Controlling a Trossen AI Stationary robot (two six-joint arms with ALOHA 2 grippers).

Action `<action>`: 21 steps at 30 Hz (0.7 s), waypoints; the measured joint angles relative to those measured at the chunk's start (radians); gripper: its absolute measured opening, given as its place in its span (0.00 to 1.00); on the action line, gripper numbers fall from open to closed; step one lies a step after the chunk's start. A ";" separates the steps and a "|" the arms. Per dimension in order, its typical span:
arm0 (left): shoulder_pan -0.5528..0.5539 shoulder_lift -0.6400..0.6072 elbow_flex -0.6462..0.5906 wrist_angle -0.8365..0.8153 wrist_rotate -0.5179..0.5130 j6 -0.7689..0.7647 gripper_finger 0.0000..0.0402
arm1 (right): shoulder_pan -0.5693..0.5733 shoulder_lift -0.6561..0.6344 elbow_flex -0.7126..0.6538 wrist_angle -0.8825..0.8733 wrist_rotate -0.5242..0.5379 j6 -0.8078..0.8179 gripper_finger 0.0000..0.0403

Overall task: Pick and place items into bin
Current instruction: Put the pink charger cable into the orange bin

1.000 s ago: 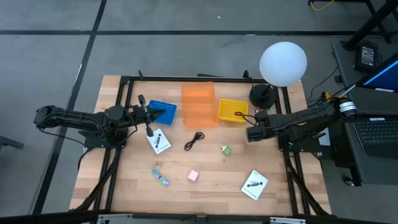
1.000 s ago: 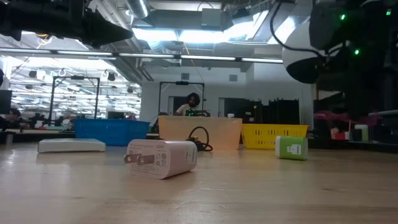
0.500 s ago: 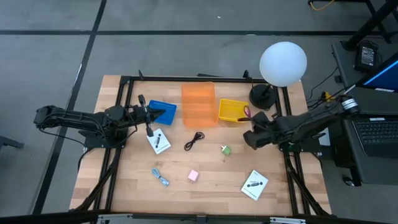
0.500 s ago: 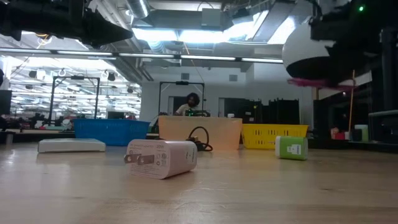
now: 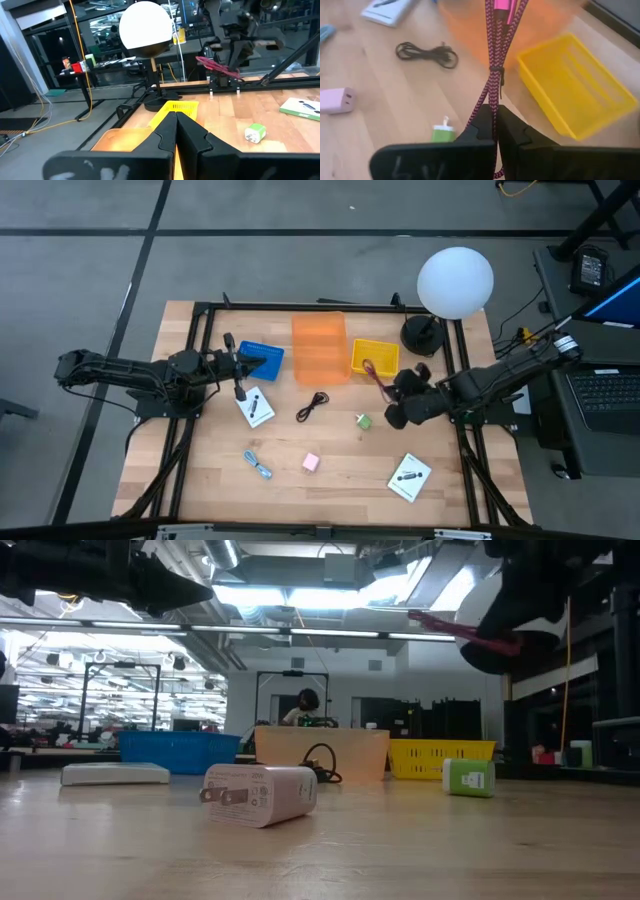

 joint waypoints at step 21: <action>0.000 0.000 0.000 0.000 -0.004 -0.002 0.01 | -0.051 -0.003 -0.414 1.182 -0.200 -0.758 0.00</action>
